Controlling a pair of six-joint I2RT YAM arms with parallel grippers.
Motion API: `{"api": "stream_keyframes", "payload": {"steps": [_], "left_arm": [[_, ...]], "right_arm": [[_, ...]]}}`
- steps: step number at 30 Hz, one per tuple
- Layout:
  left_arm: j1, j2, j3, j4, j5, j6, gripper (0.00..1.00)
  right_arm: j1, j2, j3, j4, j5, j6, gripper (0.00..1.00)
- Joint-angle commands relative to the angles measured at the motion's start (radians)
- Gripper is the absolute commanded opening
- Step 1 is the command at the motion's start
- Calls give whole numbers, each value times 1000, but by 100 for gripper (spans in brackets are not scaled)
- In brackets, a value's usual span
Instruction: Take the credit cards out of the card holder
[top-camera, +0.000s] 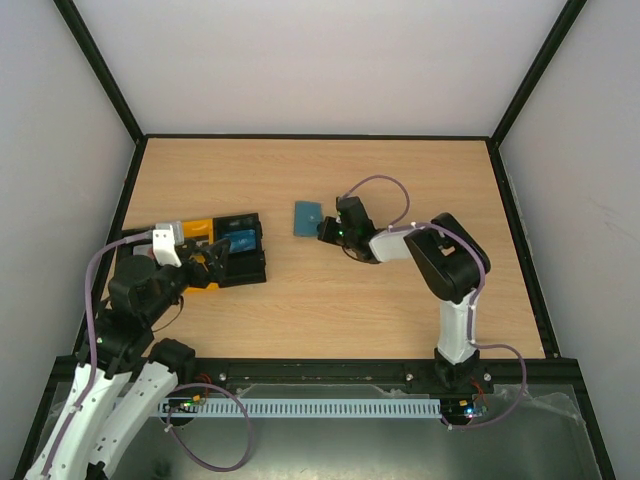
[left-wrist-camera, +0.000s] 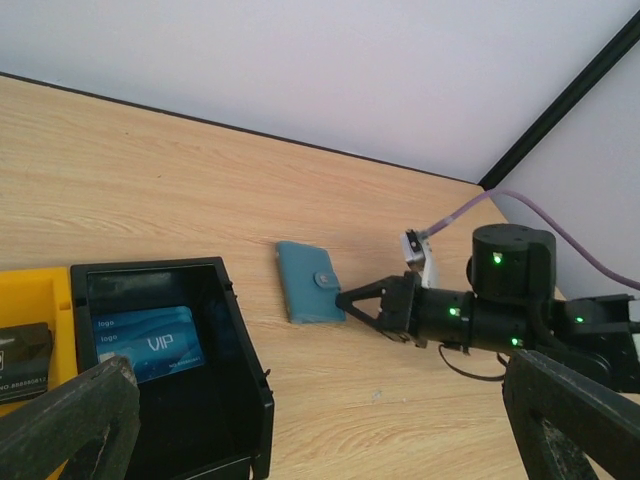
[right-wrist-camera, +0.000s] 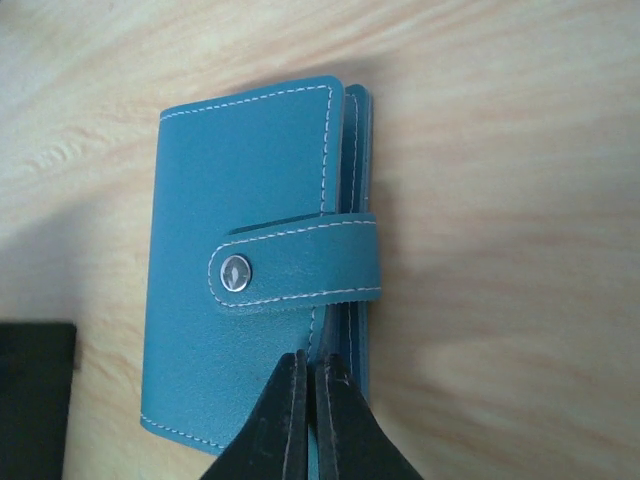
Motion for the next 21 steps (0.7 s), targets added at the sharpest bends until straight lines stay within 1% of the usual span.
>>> {"api": "stream_keyframes", "payload": {"steps": [1,6,8,11,17,21], "left_arm": [[3,10,-2,16,23,0,100],[2,82,22,-27,47,-85,100],[3,120,23,-35,114,-114,99],[3,145,-1,-27,192,-160,95],[-4,78,-109,25,223,-249,92],[-32,56,-174,67,253,-309,89]], "right_arm": [[-2,-65,-120,-105,-36,-97,2],[-2,-173,-259,-106,-69,-117,2],[-1,-214,-305,-118,-102,-148,2],[11,-285,-382,-144,-113,-162,2],[53,-438,-542,-173,-104,-165,2],[106,-528,-626,-196,-109,-143,2]]}}
